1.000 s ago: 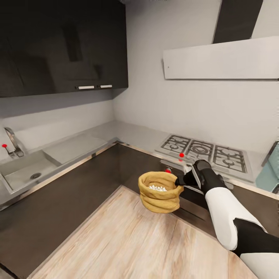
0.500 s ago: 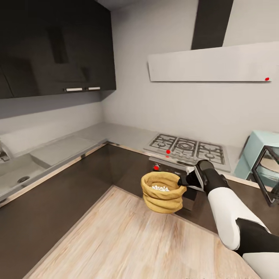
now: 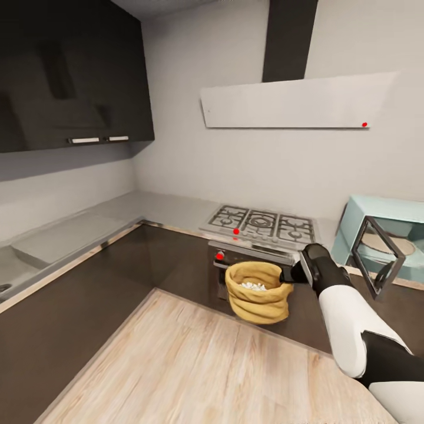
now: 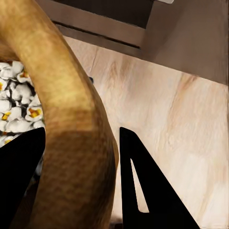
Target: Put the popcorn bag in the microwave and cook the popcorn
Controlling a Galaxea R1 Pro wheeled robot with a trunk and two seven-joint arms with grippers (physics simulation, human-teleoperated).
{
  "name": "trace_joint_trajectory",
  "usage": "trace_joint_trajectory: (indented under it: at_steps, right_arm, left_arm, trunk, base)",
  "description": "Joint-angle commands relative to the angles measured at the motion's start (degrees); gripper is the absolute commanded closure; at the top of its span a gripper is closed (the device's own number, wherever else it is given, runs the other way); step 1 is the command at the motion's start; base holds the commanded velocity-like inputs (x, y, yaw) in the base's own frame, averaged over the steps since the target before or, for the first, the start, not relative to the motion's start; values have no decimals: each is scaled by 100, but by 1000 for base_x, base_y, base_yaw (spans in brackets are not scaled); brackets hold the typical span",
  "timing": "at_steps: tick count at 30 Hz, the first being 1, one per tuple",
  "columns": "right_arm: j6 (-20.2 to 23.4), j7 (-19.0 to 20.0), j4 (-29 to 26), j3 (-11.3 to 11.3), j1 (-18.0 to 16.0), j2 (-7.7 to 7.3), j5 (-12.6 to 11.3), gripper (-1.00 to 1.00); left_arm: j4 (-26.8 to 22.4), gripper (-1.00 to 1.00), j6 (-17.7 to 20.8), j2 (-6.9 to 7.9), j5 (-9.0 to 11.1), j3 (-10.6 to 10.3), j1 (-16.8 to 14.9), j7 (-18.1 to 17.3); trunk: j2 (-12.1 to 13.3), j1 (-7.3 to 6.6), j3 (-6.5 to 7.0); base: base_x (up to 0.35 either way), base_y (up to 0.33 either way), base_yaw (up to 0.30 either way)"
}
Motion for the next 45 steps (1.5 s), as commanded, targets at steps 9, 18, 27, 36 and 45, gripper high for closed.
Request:
trace_joint_trajectory:
  at_steps: [9,18,27,36,45]
  right_arm:
    - [16,-353,0,-409,-6,43,30,100]
    - [16,-350,-3,-409,-6,22,36,100]
    - [16,-284,4,-409,-6,-8,13,100]
    - [16,-274,14,-401,-6,-1,1,100]
    - [16,-308,14,-405,-6,-10,35,100]
  left_arm:
    - [-7,-100,-9,-2,2,43,1,5]
    - [-7,-100,-9,-2,-13,17,1,-4]
    - [-7,-100,-9,-23,-15,34,1,2]
    - [-7,-100,-9,-21,-6,38,1,5]
    - [-7,-100,-9,-19,-4,43,1,5]
  trunk:
    - [-10,3,46]
    - [-10,3,102]
    - [-10,3,122]
    - [-10,3,122]
    - [-10,3,122]
  base:
    - [0,0,-226]
    - [0,0,-226]
    - [-102,0,-83]
    - [-342,0,0]
    - [-346,0,0]
